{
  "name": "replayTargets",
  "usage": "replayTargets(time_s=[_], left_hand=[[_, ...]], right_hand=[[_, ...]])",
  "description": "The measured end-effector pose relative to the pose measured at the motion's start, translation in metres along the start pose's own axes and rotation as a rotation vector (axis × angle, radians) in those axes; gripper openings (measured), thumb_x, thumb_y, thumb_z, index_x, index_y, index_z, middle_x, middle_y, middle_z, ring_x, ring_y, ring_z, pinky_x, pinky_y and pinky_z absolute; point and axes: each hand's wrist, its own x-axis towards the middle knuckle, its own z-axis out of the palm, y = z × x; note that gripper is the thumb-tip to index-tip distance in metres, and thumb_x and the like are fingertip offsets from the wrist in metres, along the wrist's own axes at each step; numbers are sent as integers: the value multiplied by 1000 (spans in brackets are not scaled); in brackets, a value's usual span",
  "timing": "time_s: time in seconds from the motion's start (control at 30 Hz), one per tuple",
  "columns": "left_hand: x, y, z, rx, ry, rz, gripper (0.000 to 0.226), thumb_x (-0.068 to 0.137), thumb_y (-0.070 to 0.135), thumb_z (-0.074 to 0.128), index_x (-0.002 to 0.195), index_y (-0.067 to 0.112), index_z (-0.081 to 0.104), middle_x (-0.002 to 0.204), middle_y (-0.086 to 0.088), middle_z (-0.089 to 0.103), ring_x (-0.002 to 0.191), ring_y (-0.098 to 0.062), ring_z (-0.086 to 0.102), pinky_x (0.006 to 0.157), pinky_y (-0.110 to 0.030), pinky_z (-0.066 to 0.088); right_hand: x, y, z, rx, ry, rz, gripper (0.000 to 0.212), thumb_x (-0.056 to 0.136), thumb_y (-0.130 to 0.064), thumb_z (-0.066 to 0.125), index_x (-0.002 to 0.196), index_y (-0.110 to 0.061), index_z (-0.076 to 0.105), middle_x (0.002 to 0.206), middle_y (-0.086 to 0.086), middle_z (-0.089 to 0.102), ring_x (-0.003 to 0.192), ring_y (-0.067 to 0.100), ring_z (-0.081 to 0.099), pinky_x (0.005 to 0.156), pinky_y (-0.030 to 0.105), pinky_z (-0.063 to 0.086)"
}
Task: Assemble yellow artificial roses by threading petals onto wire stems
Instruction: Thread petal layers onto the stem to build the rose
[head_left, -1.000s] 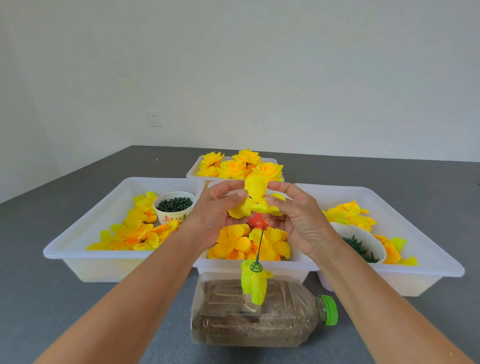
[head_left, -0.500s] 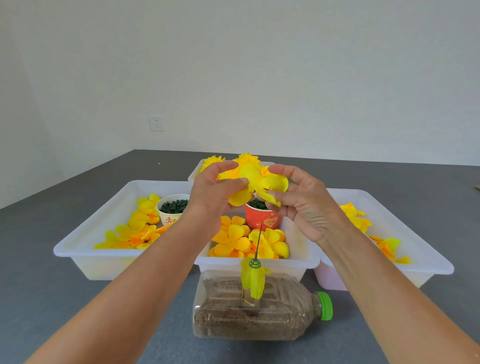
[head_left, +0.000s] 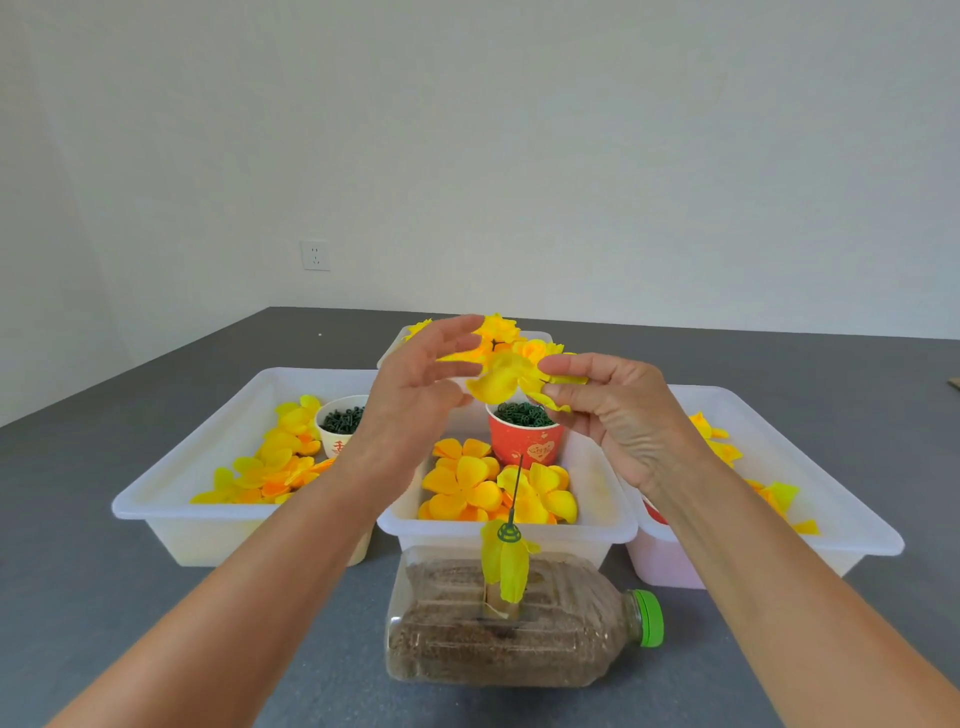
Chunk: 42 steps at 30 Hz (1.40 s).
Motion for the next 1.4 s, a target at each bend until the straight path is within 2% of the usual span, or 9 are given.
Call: replayTargets(time_s=[0.1,0.27,0.47,0.6,0.73,0.87,1.07,1.27,1.4], left_hand=[[-4,-1,-2,360,-83,239,71,71,-22,48,117,31,54,127,4,54,116,-7,50,92,-21,43],[2,-9,6,467,-73,366,29,75,1,73,102,11,71,108,-2,66,107,-19,58,96,-27,43],[12,-17,1,236,38,127,20,80,8,70,74,26,67,68,14,61,63,3,52,64,-7,41],[13,-23,0,148,42,27,28,78,10,73,64,33,65,57,19,58,60,5,51,64,-12,43],[7,-23,2,66,-62,7,29,77,8,72,61,32,69,67,13,65,69,-5,58,70,-24,49],[1,-23,4,56,-130,17,13,78,7,70,76,19,69,86,-15,69,80,-18,62,81,-42,51],[-7,-25,0,-43,-164,-2,23,67,15,72,90,12,69,100,-16,68,96,-33,63,90,-51,50],[-13,-25,0,-67,-155,-85,23,63,9,75,85,10,69,96,-29,67,86,-34,61,87,-59,49],[-13,-23,1,-48,-154,-55,17,72,-3,72,79,12,71,88,-21,69,80,-32,62,83,-55,51]], right_hand=[[0,1,1,16,-2,69,21,78,15,59,84,-3,67,73,5,72,61,15,70,51,19,52],[-1,0,6,66,-64,165,16,85,10,53,87,0,65,68,8,71,61,15,69,50,19,53],[-1,-1,2,-25,-12,125,13,89,-11,58,96,-11,68,87,0,70,65,13,66,53,22,50],[-3,3,-1,-340,-7,-51,26,73,-2,73,93,-20,71,86,-3,70,63,2,59,55,13,43],[-3,9,1,-365,-50,-78,31,67,-4,77,94,-18,72,89,2,74,69,10,63,66,18,52],[-9,15,1,-358,-109,-80,20,70,-1,75,83,-17,73,74,-5,73,69,3,67,62,13,50],[-15,21,-2,-370,-68,-126,16,73,-6,74,82,-19,74,75,-6,73,71,5,67,65,17,53],[-19,26,-3,-323,-121,-101,17,71,-7,72,83,-19,74,81,-4,74,78,8,67,75,23,55],[-23,25,-4,-309,-139,-97,15,67,-15,72,79,-23,77,88,2,75,84,15,68,82,32,55]])
